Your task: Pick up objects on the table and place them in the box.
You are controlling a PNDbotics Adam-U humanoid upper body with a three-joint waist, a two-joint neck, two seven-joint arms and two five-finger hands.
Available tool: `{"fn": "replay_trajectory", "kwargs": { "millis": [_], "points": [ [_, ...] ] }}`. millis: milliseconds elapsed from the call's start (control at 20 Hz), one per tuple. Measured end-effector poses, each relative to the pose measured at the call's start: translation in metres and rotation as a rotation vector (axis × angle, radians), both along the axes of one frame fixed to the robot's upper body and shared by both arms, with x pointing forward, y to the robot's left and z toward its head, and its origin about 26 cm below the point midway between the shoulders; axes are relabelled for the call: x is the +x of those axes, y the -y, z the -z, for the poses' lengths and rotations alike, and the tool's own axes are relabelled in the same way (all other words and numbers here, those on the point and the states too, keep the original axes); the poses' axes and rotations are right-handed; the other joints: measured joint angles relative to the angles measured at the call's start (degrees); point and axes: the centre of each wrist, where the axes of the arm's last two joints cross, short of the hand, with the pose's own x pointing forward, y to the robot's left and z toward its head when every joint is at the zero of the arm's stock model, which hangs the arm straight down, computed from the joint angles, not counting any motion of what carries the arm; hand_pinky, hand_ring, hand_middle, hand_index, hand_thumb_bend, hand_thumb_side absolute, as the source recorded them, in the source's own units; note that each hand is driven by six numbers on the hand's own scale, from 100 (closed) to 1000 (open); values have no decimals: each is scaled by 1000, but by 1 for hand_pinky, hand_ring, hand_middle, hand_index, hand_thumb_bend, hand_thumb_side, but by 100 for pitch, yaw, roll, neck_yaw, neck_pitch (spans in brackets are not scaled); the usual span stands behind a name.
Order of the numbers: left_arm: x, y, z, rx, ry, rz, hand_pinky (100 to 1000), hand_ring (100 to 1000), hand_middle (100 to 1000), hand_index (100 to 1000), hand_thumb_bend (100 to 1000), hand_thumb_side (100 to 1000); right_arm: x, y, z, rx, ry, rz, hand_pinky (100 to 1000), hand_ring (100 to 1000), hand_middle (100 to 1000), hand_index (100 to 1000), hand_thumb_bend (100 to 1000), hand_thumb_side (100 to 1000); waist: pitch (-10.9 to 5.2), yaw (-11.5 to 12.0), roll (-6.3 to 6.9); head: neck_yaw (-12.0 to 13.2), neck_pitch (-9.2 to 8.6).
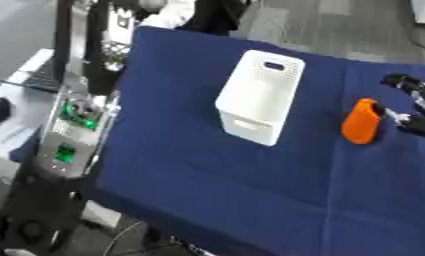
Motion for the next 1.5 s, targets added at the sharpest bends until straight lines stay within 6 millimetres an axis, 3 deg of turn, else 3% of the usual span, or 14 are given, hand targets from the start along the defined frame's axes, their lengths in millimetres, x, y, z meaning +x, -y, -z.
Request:
{"fn": "replay_trajectory", "kwargs": {
  "millis": [200,400,900,1500],
  "points": [
    [0,1,0,8,-4,6,1000,937,990,949,234,852,-1,5,-3,13,1,3,852,871,916,931,472,1000,12,20,-8,-723,-1],
    [0,2,0,12,-3,8,1000,936,990,949,233,852,0,5,-3,39,-11,-4,856,877,919,936,479,1000,47,26,-13,-1074,6],
    [0,4,-2,16,4,22,1000,936,990,948,231,852,3,-3,-9,57,-31,-20,871,877,919,936,483,1000,115,62,-10,-1114,11],
    [1,4,-4,21,8,28,1000,935,990,948,229,852,4,-15,-15,42,-39,-75,882,884,922,940,480,1000,185,92,-7,-883,31]
  ]
}}
